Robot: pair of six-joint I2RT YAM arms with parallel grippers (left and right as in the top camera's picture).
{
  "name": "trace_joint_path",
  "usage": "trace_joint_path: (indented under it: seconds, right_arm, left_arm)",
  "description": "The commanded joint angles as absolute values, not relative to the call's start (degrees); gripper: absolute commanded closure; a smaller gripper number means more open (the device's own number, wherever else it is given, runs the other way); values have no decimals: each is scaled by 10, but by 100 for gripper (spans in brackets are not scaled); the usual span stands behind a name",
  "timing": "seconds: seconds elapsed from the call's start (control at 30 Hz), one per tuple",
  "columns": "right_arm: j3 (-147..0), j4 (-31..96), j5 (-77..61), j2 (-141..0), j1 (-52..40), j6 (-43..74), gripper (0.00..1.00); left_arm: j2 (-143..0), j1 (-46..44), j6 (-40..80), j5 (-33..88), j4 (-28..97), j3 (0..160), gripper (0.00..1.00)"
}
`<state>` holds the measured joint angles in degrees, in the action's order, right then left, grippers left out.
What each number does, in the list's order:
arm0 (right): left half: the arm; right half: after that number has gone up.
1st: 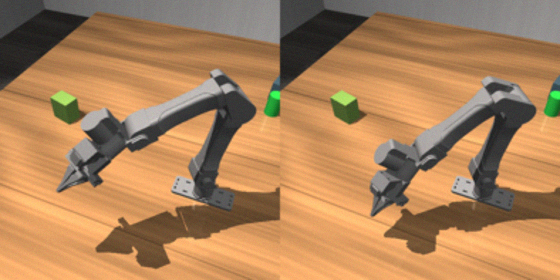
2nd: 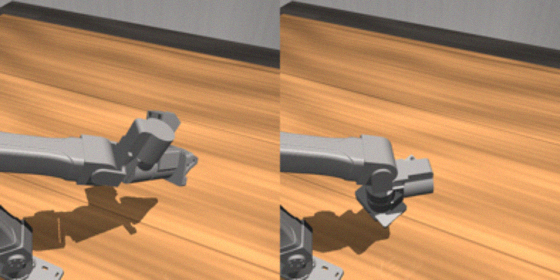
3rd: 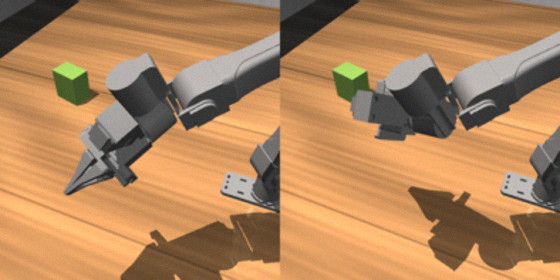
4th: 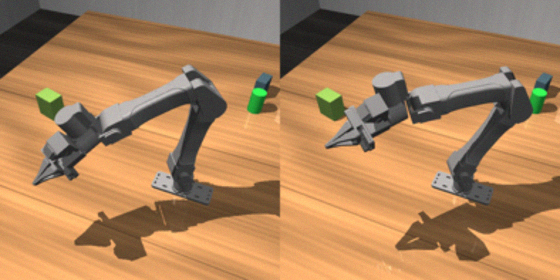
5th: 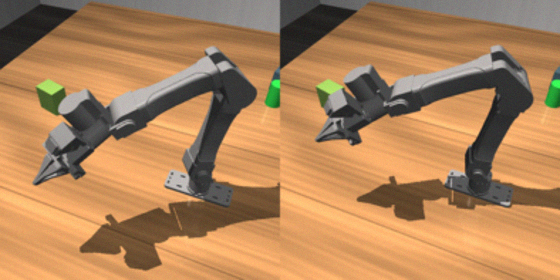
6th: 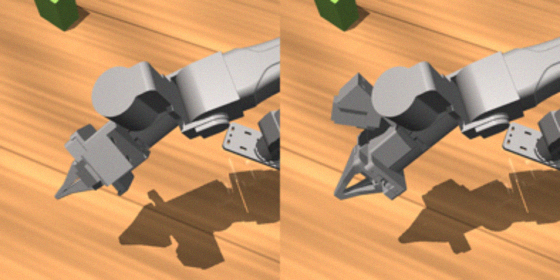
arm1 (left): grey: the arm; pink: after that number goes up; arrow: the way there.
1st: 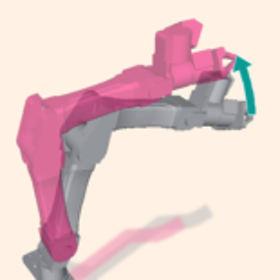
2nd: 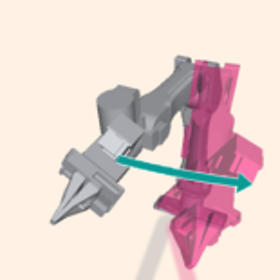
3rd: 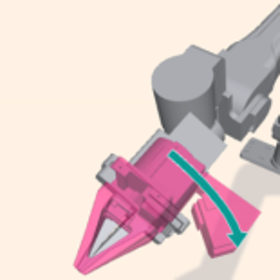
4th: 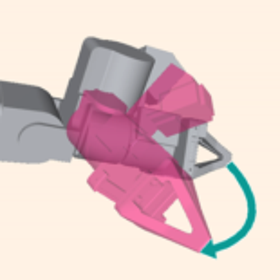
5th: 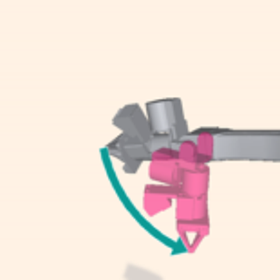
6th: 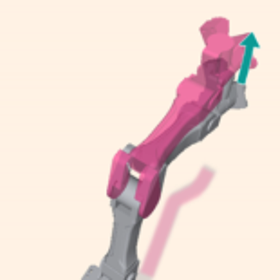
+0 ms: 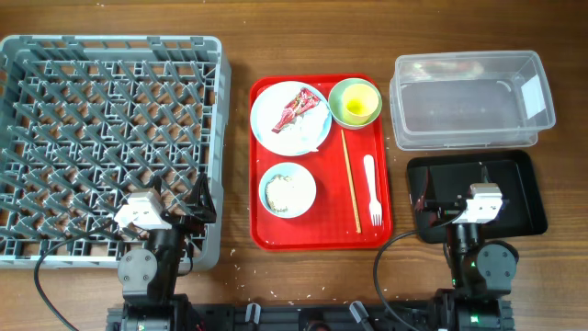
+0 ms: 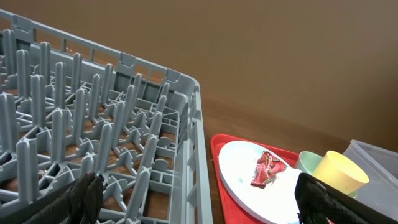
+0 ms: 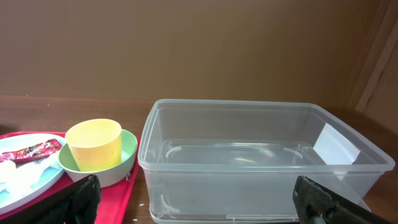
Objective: Sort waste into correct bins and load items into the dishwasher rack
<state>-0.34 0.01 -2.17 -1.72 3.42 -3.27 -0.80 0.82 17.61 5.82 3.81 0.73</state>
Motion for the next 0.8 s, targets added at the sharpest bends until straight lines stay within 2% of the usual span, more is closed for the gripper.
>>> trace_joint_path:
  seconds: [0.0,0.43,0.57,0.6,0.63,0.7,0.77]
  right_arm:
    - [-3,-1,-33,-21,32,-26,0]
    - [-3,-1,-33,-21,32,-26,0]
    - [-3,-1,-33,-20,32,-26,0]
    - [-3,-1,-33,-21,32,-26,0]
    - [-3,-1,-33,-21,32,-26,0]
    - [-3,-1,-33,-20,32,-26,0]
    - [-3,-1,-33,-20,32,-26,1]
  left_arm:
    - [-2,11,165,55,39,3,0]
    - [-2,11,176,57,36,3,0]
    - [-2,11,372,212,24,3,0]
    - [-2,10,413,272,23,3,0]
    - [-2,10,493,416,23,3,0]
    - [-2,10,562,446,17,3,0]
    - [-2,10,576,496,-59,3,0]
